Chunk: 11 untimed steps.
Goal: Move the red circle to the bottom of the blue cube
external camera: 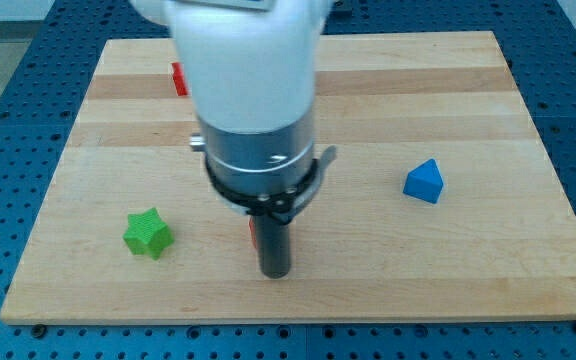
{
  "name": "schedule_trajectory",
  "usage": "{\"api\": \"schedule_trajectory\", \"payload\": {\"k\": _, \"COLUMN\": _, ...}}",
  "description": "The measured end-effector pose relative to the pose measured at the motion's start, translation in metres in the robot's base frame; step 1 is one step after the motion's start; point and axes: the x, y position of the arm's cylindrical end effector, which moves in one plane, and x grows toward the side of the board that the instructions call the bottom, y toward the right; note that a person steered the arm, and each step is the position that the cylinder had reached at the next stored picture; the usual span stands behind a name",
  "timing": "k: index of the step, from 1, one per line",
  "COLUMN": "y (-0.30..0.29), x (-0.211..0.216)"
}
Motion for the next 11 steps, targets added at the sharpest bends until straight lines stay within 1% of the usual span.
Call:
{"api": "schedule_trajectory", "payload": {"k": 1, "y": -0.003, "x": -0.034}}
{"api": "schedule_trajectory", "payload": {"k": 2, "y": -0.027, "x": -0.065}}
{"api": "schedule_trajectory", "payload": {"k": 3, "y": -0.055, "x": -0.079}}
{"api": "schedule_trajectory", "payload": {"k": 4, "y": -0.089, "x": -0.079}}
{"api": "schedule_trajectory", "payload": {"k": 5, "y": -0.101, "x": -0.091}}
{"api": "schedule_trajectory", "payload": {"k": 6, "y": -0.080, "x": -0.103}}
{"api": "schedule_trajectory", "payload": {"k": 7, "y": -0.046, "x": -0.114}}
{"api": "schedule_trajectory", "payload": {"k": 8, "y": -0.027, "x": -0.124}}
{"api": "schedule_trajectory", "payload": {"k": 10, "y": -0.020, "x": -0.174}}
{"api": "schedule_trajectory", "payload": {"k": 11, "y": -0.020, "x": -0.188}}
